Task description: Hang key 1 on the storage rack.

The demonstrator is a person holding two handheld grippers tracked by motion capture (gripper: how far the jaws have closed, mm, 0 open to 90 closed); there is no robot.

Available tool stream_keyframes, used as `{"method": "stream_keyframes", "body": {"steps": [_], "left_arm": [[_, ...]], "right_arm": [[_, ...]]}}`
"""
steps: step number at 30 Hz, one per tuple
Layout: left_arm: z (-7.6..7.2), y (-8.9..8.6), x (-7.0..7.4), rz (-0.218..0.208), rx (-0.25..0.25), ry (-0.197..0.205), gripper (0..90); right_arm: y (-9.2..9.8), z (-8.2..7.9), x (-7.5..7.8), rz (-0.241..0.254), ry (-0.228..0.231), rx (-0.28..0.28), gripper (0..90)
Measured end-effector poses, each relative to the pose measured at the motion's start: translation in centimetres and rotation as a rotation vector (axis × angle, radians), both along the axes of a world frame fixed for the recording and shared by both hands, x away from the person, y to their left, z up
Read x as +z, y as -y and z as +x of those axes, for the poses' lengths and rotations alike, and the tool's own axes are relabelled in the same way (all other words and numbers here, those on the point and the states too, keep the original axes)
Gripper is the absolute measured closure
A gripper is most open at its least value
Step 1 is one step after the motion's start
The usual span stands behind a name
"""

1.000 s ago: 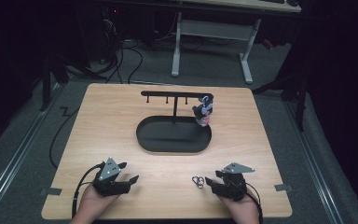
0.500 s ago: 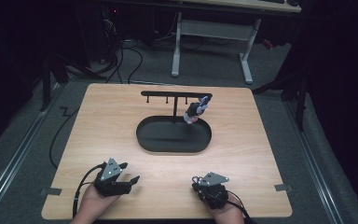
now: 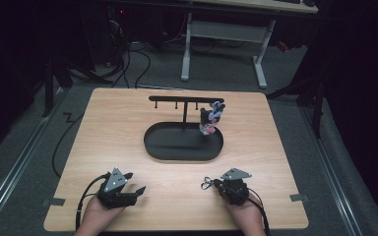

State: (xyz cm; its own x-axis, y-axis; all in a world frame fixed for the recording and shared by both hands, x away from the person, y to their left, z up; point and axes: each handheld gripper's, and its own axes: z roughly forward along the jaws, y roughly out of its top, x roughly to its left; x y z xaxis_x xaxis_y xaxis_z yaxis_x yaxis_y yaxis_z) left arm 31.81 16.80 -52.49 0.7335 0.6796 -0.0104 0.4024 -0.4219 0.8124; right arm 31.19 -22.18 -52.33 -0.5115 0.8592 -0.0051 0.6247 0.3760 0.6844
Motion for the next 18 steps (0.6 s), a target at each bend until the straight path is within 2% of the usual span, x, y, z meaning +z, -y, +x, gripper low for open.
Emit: {"method": "stream_keyframes", "body": {"steps": [2,4,7,8,9,11,13,18], "left_arm": [[-0.2,-0.4,0.0,0.000,0.010,0.000,30.8],[-0.4,-0.8,0.1,-0.005,0.023,0.001,30.9],[-0.5,-1.4,0.0,-0.013,0.044,-0.005,30.9],[-0.6,-1.6,0.0,-0.014,0.051,-0.006,30.9],[-0.8,-1.8,0.0,-0.011,0.056,-0.007,30.9],[-1.1,-2.0,0.0,-0.009,0.061,-0.008,31.0],[-1.4,-2.3,0.0,-0.006,0.065,-0.005,31.0],[-1.8,-2.8,0.2,-0.020,0.077,0.000,31.0]], "right_arm": [[0.1,0.4,0.2,-0.007,0.000,-0.015,90.0],[0.0,0.2,0.7,0.022,0.019,-0.004,90.0],[-1.7,-0.3,1.7,0.052,0.056,0.057,90.0],[-2.3,-0.3,1.8,0.045,0.057,0.078,90.0],[-4.0,0.0,1.6,0.022,0.051,0.130,90.0],[-4.5,0.2,1.5,0.009,0.050,0.141,90.0],[-5.4,1.0,0.8,-0.031,0.038,0.152,90.0],[-4.9,1.5,0.5,-0.048,0.027,0.133,90.0]]}}
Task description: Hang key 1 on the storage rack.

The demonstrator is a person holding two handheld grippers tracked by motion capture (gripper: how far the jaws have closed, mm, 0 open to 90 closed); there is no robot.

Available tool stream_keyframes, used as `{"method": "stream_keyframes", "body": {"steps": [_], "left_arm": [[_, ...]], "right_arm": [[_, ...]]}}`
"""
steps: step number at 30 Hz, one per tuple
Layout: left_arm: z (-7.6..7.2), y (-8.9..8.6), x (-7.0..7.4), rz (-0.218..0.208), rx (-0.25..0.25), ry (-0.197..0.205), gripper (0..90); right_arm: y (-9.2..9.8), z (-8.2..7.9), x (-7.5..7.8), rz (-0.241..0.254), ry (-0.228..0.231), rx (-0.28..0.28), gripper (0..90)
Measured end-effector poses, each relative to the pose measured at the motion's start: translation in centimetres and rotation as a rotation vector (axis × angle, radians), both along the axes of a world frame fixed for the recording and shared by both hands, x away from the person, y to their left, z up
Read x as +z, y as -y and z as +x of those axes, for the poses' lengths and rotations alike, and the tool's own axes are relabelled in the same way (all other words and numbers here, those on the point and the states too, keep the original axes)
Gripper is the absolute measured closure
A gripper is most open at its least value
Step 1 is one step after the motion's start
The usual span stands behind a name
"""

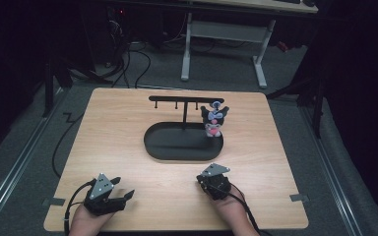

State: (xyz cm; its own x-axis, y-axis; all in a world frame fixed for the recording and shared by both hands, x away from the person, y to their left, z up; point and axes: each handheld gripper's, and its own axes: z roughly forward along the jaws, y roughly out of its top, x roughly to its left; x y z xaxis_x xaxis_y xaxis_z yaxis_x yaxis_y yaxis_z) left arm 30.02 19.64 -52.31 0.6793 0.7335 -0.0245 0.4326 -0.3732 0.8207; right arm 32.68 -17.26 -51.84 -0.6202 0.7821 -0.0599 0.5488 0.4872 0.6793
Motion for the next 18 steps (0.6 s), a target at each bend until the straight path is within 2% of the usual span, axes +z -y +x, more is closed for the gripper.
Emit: {"method": "stream_keyframes", "body": {"steps": [3,9,18], "left_arm": [[0.1,0.1,0.0,-0.001,0.000,-0.001,31.0],[0.3,0.6,0.2,-0.005,-0.023,0.005,31.0],[1.0,1.9,0.3,-0.005,-0.067,0.006,30.9]], "right_arm": [[0.5,-0.4,-0.2,0.003,-0.023,-0.001,90.0],[1.3,-1.8,-0.3,0.003,-0.026,-0.001,89.6],[3.5,-3.2,-0.2,0.008,-0.035,-0.053,89.0]]}}
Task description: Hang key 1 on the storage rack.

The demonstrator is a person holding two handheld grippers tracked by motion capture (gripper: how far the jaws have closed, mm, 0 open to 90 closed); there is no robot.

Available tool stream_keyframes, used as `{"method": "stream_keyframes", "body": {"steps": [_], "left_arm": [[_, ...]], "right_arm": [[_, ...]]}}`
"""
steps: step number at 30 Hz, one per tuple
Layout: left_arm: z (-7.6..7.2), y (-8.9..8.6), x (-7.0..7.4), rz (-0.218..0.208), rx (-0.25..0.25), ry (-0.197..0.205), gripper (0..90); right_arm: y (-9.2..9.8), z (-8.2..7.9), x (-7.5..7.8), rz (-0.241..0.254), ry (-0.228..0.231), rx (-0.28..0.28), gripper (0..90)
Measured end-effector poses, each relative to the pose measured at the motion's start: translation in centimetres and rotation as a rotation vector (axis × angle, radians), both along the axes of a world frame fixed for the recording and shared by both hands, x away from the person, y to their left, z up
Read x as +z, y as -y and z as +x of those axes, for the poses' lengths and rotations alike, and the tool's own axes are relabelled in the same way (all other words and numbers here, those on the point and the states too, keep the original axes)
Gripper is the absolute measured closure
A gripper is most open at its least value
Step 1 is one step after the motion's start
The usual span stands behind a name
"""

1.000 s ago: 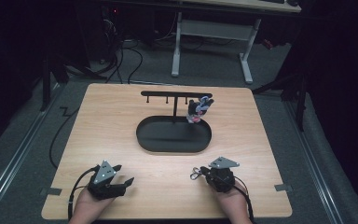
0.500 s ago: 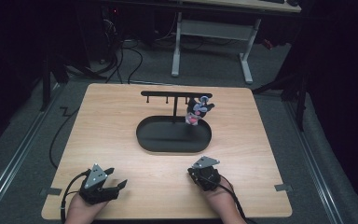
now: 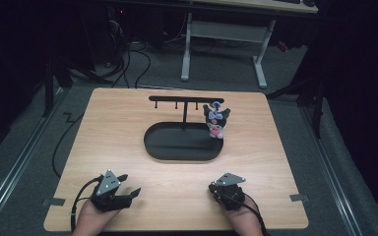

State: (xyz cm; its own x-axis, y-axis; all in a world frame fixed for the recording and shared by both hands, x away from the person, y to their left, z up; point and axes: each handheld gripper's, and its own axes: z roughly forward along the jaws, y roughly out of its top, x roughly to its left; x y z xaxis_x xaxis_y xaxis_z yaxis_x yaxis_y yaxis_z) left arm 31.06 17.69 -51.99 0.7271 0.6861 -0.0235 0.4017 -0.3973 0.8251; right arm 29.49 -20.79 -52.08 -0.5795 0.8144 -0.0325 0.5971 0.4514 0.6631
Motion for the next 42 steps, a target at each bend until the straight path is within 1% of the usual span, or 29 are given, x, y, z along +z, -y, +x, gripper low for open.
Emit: {"method": "stream_keyframes", "body": {"steps": [6,7,8,9,14,15,17,20,21,23,25,28,30,32,37,42], "left_arm": [[0.5,0.9,0.1,0.000,-0.027,0.005,30.8],[0.6,1.2,0.1,-0.001,-0.033,0.007,30.8],[0.6,1.2,0.1,-0.001,-0.033,0.007,30.8],[0.7,1.3,0.1,-0.001,-0.036,0.008,30.8],[0.8,1.7,0.1,0.005,-0.046,0.007,30.8],[0.8,1.7,0.1,0.004,-0.045,0.007,30.8],[0.8,1.7,0.1,0.005,-0.045,0.008,30.8],[0.7,1.5,0.1,0.005,-0.039,0.010,30.8],[0.7,1.4,0.2,0.008,-0.038,0.010,30.8],[0.7,1.1,0.2,0.006,-0.031,0.008,30.7],[0.5,0.5,0.2,-0.002,-0.018,0.008,30.8],[0.2,-0.2,0.1,-0.010,0.001,0.006,30.9],[-0.1,-0.6,0.1,-0.008,0.011,0.004,30.9],[-0.4,-1.1,0.1,-0.007,0.024,0.006,30.9],[-1.2,-2.1,0.1,-0.005,0.059,0.006,31.0],[-1.6,-2.8,0.1,-0.006,0.083,0.002,31.0]], "right_arm": [[1.5,-0.9,0.1,0.000,-0.004,-0.043,88.7],[2.0,-1.1,0.1,0.003,-0.004,-0.057,88.6],[2.0,-1.1,0.1,0.003,-0.004,-0.057,88.6],[2.1,-1.1,0.1,0.006,-0.006,-0.071,88.6],[2.5,-1.4,0.1,0.007,-0.009,-0.075,86.4],[2.5,-1.5,0.2,0.003,-0.005,-0.070,85.2],[2.7,-1.6,0.5,0.006,0.007,-0.078,81.2],[3.2,-1.6,1.0,0.018,0.021,-0.096,71.8],[3.4,-1.5,1.0,0.015,0.024,-0.103,68.4],[3.5,-1.1,1.0,0.003,0.025,-0.113,64.5],[3.5,-0.7,0.9,0.005,0.020,-0.117,62.0],[3.1,-0.1,0.8,-0.003,0.007,-0.104,59.6],[2.6,0.2,0.8,-0.015,0.013,-0.093,59.3],[2.3,0.6,0.9,-0.025,0.028,-0.095,59.7],[2.0,1.7,1.1,-0.018,0.044,-0.097,62.0],[2.6,2.8,1.3,-0.002,0.055,-0.122,63.8]]}}
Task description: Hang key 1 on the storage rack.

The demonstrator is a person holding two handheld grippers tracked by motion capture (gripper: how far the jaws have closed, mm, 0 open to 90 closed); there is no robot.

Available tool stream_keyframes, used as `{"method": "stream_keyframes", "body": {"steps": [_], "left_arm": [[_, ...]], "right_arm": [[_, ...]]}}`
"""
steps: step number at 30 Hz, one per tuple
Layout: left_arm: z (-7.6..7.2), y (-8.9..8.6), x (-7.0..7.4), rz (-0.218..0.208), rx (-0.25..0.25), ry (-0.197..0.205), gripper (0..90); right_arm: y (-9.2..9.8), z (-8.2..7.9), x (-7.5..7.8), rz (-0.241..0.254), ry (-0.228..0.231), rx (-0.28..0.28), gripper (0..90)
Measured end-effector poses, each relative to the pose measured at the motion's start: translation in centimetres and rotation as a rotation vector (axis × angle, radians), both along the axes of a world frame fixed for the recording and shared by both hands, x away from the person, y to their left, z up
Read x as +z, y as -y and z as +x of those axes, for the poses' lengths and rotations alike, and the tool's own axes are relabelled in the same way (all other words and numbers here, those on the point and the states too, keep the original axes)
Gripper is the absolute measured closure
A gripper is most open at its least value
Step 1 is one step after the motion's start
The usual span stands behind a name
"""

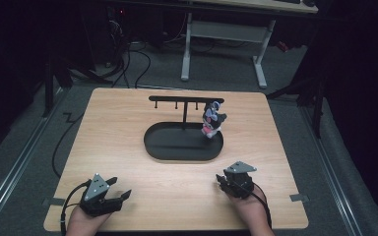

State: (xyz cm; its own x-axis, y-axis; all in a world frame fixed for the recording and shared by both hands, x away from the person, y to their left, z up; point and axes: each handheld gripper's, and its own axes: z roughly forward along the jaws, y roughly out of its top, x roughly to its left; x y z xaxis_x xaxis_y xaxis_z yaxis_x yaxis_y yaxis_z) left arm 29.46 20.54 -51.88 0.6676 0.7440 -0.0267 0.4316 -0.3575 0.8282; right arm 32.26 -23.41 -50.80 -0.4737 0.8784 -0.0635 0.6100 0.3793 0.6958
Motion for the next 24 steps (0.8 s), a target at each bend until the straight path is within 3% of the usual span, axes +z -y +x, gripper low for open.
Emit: {"method": "stream_keyframes", "body": {"steps": [9,15,24], "left_arm": [[0.0,0.2,-0.1,0.003,-0.005,-0.001,31.0],[0.4,0.7,-0.1,0.002,-0.025,-0.001,31.0],[0.8,1.7,-0.1,0.010,-0.048,-0.002,31.0]], "right_arm": [[1.6,0.6,0.4,0.019,0.008,-0.039,67.9],[1.8,0.1,0.2,0.052,-0.024,-0.015,70.3],[1.4,-0.2,-0.1,0.020,-0.067,0.026,75.9]]}}
